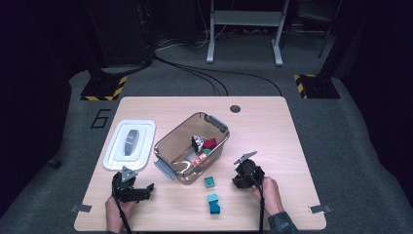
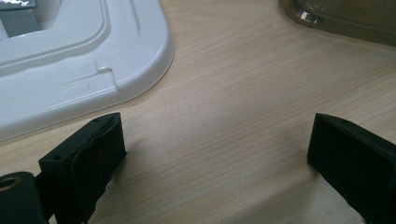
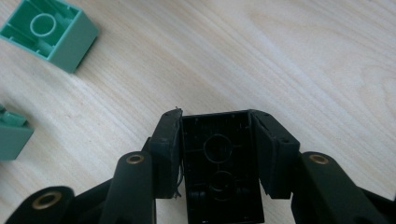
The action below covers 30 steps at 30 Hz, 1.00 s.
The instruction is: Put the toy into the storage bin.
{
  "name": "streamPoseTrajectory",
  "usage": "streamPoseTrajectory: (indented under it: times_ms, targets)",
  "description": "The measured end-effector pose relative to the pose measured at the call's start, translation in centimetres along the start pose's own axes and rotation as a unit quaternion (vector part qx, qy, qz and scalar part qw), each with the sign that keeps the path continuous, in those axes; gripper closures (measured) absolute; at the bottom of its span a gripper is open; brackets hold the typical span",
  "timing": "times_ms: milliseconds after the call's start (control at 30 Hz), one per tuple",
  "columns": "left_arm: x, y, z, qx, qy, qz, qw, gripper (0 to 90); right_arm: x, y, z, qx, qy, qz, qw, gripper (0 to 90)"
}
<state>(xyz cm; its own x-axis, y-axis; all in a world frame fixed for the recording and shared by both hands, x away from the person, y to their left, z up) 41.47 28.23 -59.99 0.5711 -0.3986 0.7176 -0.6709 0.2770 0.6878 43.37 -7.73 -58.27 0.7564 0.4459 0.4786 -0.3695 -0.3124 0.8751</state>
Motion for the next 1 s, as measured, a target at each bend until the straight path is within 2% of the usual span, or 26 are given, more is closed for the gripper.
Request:
streamPoseTrajectory:
  times_ms: [200, 467, 1000]
  targets:
    - [0.0, 0.0, 0.0, 0.0, 0.0, 0.0, 1.0, 4.0, 0.1, 0.1, 0.4, 0.0, -0.018, 0.01, 0.9998, 58.2]
    - [0.0, 0.0, 0.0, 0.0, 0.0, 0.0, 1.0, 4.0, 1.2, 0.9, 1.3, 0.007, -0.042, 0.049, 0.9979, 58.4]
    - [0.0, 0.0, 0.0, 0.0, 0.001, 0.002, 1.0, 4.0, 4.3, 2.2, 2.4, 0.006, -0.052, 0.1, 0.9936, 58.3]
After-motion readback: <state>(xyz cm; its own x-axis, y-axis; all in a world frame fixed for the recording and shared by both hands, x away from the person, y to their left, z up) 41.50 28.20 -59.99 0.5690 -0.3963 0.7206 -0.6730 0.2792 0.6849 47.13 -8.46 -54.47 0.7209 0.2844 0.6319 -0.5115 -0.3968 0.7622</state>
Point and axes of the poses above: each handheld gripper's, and its own axes: y roughly backward along the jaws, x roughly out of its top, z roughly to its right, the point moved 10 cm from there along -y, roughly forward along the jaws, and after that the axes turned 8 degrees about -y, right-handed, at the moved point
